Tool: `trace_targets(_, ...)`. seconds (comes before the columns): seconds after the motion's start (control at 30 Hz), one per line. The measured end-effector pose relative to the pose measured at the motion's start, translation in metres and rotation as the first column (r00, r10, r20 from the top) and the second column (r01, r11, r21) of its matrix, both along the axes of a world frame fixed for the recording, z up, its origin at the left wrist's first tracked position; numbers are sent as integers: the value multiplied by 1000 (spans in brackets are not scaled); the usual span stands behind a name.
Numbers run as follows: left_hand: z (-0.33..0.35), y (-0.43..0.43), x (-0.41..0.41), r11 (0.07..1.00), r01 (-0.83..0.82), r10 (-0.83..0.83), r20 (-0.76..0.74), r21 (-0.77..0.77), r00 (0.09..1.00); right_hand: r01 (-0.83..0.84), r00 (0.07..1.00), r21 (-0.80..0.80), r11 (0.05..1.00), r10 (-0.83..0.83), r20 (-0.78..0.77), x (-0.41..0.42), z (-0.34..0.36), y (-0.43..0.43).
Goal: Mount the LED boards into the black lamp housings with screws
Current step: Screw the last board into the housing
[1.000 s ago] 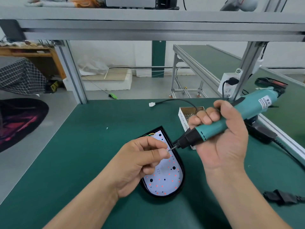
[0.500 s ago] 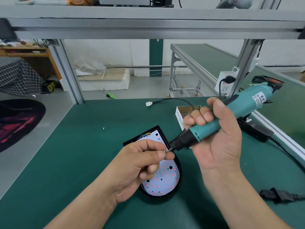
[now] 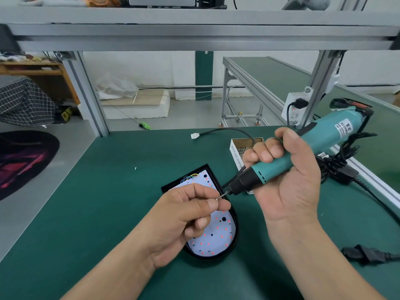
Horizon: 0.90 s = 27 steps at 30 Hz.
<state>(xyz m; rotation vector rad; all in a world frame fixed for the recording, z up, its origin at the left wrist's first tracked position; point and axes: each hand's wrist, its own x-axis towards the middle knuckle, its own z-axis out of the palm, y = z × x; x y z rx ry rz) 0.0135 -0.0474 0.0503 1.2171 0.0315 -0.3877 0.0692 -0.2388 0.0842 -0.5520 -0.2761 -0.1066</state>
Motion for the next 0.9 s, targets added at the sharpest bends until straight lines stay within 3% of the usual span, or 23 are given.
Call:
trace_targets(0.5, -3, -3, -1, 999, -40, 40, 9, -27, 999, 72, 994, -2, 997, -72, -84, 0, 2, 2)
trace_targets(0.9, -3, -4, -2, 993, -98, 90, 111, 69, 990, 128, 987, -74, 989, -134, -91, -1, 2, 6)
